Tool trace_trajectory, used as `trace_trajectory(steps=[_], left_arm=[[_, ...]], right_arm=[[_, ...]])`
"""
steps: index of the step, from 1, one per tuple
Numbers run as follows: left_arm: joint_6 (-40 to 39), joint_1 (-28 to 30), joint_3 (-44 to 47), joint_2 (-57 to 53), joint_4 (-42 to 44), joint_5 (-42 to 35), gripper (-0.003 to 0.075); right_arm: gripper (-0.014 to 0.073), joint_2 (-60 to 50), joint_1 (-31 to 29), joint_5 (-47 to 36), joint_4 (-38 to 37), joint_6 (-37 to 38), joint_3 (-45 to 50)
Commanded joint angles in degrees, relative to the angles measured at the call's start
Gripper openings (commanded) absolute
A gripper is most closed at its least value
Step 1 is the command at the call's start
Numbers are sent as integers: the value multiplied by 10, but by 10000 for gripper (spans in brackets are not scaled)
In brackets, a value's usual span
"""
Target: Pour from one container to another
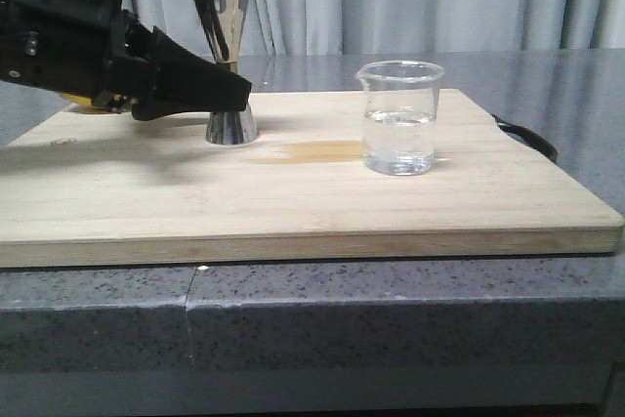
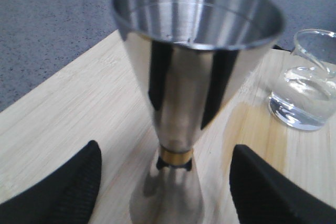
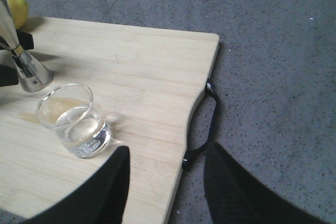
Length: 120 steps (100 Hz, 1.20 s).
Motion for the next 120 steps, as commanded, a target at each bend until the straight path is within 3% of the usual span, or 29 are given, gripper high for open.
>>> trace_trajectory(steps=[1,36,68,84,89,120], left_arm=[[0,-9,-25,-17,-39,39,469],[0,-18,-45,-16,-39,34,377],[0,-18,-45,-16,-39,34,136],[-36,-18,-45,-16,-39,34,-13],[-49,-18,-46,-16,-39,34,-19],[-120,-18,-48,-39,-35,79,-20]], right_arm=[[296,0,1,-47,3,-5,-22],[296,0,1,-56,3,-5,-22],[295,0,1,-57,3,-5,-22],[295,0,1,-46,3,-5,-21],[295,0,2,-45,3,-8,-19],[300,12,91,-262,3,-17,103]])
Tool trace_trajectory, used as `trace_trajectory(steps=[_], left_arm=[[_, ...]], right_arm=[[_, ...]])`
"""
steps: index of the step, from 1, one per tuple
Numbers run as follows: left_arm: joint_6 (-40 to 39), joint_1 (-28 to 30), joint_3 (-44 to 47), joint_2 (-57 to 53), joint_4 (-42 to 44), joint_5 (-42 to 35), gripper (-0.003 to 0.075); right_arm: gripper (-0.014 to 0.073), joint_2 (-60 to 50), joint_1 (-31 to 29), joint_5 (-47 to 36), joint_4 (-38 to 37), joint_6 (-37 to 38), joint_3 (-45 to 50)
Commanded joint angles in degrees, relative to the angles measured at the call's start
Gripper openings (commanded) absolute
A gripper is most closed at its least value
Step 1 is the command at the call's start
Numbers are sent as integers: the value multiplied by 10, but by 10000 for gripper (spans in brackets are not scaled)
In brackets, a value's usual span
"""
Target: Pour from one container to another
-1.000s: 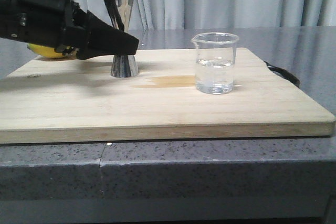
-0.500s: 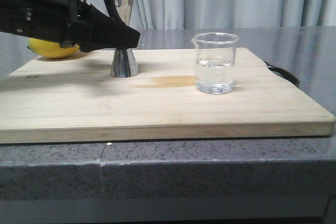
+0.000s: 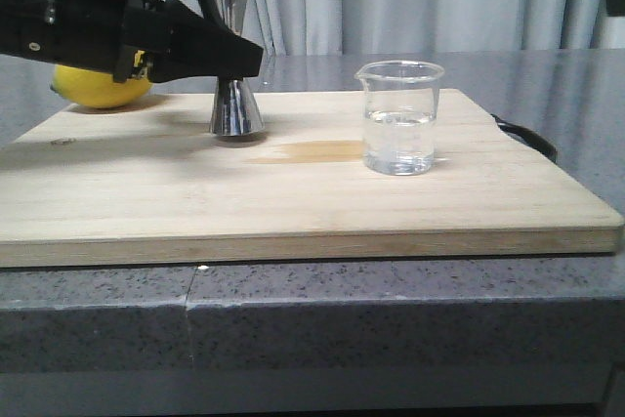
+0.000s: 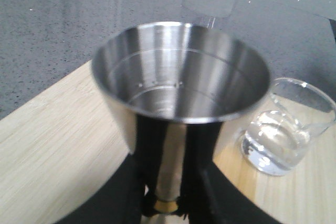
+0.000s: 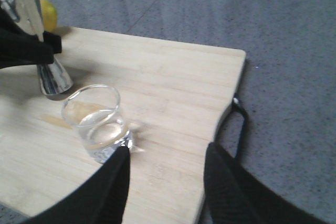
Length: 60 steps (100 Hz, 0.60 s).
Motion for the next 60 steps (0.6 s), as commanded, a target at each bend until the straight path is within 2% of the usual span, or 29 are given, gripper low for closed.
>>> trace_trajectory(steps=[1,14,21,43,60], left_arm=[[-32,-4,-17,-41,-36,48,-20],[-55,-6,-17,-62,-14,48,-20],[-69,-9,-17,-73,0,48,-20],[-84,-14,-17,-93,21,49,-20],[-84,-14,-17,-94,21,53,-20]], right_arm=[[300,12,25,-108,3,-9,21],[304,57,60,-192,3,-9,59],[338,91,70,-237,-2,-9,66],[572,202,76,-366,-5,-9,66],[582,267,76,-424,-27,-3,66]])
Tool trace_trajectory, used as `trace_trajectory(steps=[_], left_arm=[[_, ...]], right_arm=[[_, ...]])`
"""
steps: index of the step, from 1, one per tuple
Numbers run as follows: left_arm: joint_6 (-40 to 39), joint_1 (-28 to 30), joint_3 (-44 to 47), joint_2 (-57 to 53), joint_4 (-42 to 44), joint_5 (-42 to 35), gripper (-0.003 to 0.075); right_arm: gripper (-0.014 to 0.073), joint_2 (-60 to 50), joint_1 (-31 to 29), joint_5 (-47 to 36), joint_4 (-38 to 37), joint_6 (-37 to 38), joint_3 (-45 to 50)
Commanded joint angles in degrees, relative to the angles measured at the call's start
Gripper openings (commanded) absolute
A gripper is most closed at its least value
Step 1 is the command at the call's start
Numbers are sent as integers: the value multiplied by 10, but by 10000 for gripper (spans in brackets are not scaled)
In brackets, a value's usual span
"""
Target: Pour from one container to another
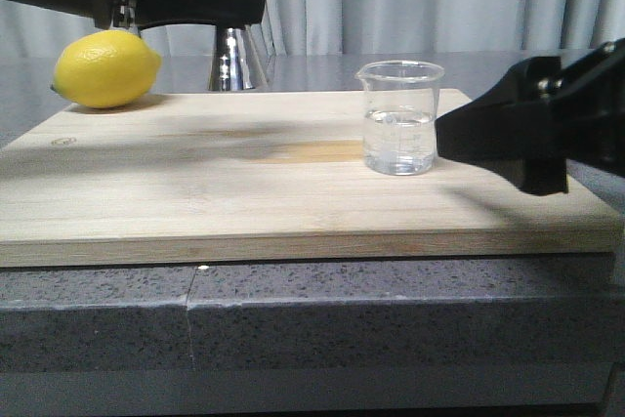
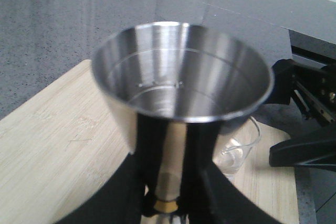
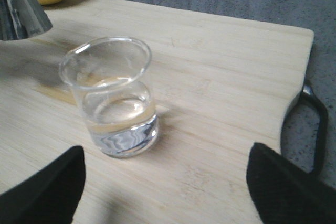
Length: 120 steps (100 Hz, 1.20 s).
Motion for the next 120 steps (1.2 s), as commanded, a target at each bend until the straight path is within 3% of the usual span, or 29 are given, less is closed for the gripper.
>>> trace_trajectory(steps=[1,19,45,90,120], left_arm=[[-6,-5,-17,-27,-35,35,-20],[-6,-5,-17,-27,-35,35,-20],[-6,-5,-17,-27,-35,35,-20],[-6,-5,-17,-27,-35,35,-20],[-6,-5,-17,-27,-35,35,-20]], right_arm=[[582,19,0,-80,-22,-1,-13],[582,49,0,-128,-63,38,-15],[582,66,0,-177,-72,38,-19],[582,70,0,-163,-90,39,-50],[582,133,0,-183,-103,39,-80]])
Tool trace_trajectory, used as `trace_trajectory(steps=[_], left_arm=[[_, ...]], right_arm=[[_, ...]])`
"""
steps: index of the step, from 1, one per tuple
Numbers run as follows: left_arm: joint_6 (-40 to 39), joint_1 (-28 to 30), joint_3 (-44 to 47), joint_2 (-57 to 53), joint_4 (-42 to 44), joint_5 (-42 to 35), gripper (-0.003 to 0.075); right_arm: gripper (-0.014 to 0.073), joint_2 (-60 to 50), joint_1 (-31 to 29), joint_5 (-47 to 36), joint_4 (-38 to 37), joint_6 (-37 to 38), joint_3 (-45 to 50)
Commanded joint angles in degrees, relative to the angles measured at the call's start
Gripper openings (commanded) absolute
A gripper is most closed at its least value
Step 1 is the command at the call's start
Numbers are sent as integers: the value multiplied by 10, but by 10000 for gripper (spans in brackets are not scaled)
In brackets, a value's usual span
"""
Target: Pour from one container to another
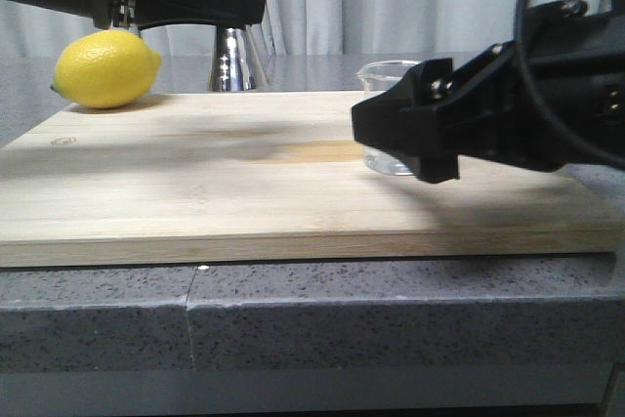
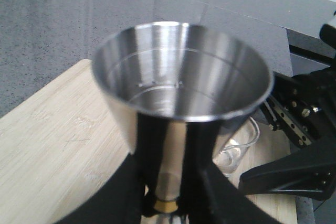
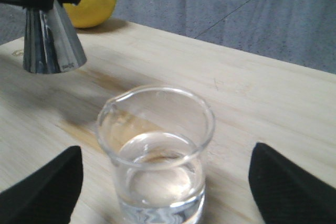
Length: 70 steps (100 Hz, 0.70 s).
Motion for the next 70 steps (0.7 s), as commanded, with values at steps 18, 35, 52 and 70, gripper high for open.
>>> trace_trajectory(steps=[18,35,52,70], left_arm=[[-6,-5,-17,-27,-37,33,-20],[-6,-5,-17,-27,-37,33,-20],[-6,-5,-17,-27,-37,33,-20],[-6,-5,-17,-27,-37,33,-20]], right_arm=[[582,25,0,-59,-13,1,-43],[579,35,0,-63,-19,1,-43],[478,35,0,-63,-21,2,-43],[302,35,0,-63,-24,2,-43]])
